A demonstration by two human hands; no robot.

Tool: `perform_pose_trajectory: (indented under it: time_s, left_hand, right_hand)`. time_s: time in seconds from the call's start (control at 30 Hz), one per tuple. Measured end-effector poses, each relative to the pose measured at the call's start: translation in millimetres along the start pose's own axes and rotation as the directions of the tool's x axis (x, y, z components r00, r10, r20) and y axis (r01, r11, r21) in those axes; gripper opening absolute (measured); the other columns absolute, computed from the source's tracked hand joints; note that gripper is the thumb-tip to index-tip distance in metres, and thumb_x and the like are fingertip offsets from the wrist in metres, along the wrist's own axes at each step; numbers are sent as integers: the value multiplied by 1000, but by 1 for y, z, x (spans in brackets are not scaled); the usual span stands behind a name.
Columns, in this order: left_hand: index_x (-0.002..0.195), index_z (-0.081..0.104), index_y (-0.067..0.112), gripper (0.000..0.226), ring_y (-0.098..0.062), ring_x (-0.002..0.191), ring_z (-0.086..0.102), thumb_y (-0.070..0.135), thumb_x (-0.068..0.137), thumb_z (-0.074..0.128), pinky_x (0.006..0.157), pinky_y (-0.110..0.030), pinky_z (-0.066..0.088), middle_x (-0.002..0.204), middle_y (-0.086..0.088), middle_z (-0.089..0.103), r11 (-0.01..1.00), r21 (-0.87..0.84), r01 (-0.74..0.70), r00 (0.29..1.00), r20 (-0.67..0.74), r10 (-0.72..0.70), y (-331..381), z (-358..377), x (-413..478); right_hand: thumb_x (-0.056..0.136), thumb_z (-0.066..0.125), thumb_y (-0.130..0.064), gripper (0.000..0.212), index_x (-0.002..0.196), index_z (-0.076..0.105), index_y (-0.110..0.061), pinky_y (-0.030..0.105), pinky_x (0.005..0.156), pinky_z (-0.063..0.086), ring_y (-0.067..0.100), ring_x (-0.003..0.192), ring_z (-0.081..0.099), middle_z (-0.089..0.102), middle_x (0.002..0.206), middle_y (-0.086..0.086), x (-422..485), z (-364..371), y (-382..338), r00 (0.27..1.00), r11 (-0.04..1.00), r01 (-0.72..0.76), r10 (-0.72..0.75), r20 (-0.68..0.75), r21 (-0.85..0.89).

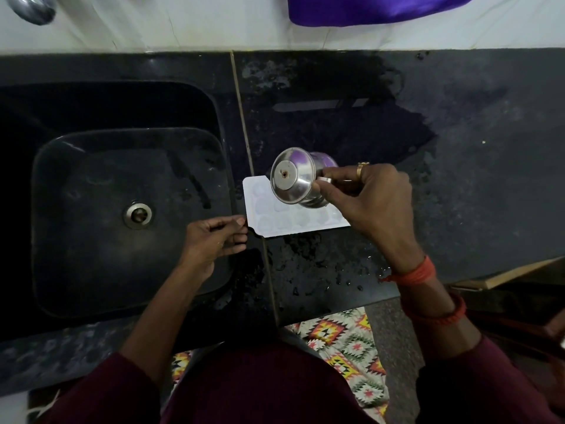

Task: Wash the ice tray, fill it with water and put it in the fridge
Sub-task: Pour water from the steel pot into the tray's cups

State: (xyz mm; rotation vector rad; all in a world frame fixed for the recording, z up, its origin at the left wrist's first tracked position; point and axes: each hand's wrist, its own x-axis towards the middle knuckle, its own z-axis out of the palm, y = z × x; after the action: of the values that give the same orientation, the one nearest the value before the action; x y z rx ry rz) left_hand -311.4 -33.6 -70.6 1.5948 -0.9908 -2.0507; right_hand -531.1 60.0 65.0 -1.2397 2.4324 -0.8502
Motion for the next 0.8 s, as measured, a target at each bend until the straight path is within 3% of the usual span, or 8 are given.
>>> perform_pose_trajectory:
  time_s: [0.53,0.8]
  left_hand:
    - [93,75,7,5,-9,59,70,10,89,73,57,-25,61,71,-4,75,1000,-5,-1,1000,-4,1,0,5,1]
    - [95,75,7,8,-10,60,70,11,88,74,58,-25,61,75,-6,76,1000,2,1,1000,0,-1,-1,3,2]
  right_hand:
    - [78,76,-55,34,101,81,-32,42,74,61,14,73,74,77,78,-8,2,2,5,1000,997,27,-27,2,-66]
    - [80,80,-50,29,102,81,-31,40,76,61,9,74,73,78,80,-9,3,2,6,1000,999,12,-11,13,-47]
